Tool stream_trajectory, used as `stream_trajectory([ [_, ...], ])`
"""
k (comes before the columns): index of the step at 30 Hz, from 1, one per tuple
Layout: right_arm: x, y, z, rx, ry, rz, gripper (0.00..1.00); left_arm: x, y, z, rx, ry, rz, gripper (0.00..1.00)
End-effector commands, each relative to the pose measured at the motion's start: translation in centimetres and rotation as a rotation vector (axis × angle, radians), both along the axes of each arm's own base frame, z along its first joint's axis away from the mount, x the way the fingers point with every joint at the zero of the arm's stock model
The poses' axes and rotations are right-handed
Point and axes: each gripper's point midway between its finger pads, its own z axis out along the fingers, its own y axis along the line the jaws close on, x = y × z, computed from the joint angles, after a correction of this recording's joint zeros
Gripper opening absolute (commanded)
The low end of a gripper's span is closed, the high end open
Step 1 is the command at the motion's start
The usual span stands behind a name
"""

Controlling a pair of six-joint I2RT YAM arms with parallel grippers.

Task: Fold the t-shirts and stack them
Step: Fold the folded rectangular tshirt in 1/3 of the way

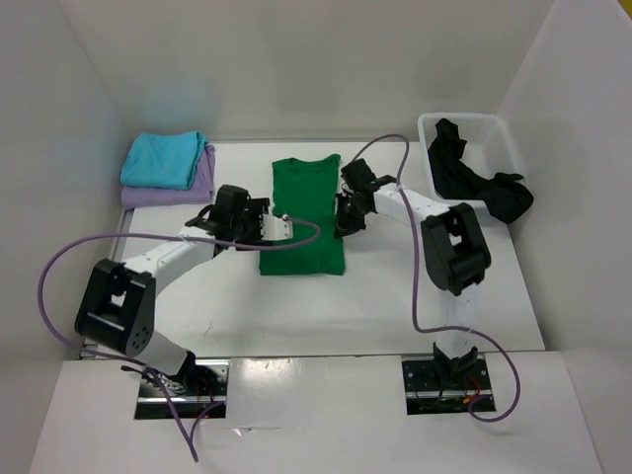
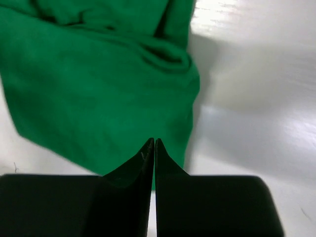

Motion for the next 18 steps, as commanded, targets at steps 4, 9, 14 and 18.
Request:
stream_trajectory([
  [4, 7.3, 3.6, 0.6, 0.076, -0.108, 0.0, 0.08, -8.3, -1.0, -0.3, 0.012, 0.18, -0.149, 0.89],
  [9, 8.0, 3.6, -0.5, 0.036, -0.071, 0.002, 0.13, -11.6, -1.2, -2.0, 0.041, 0.214, -0.191, 0.93],
  [14, 4.3, 1.6, 3.4, 0.063, -0.126, -0.038, 0.42, -13.7, -1.5, -3.3, 0.014, 0.356, -0.191, 0.92],
  [18, -0.9, -0.3, 2.3, 0.052, -0.055, -0.065, 0.45, -14.9, -1.4, -5.0, 0.035, 0.365, -0.217, 0.92],
])
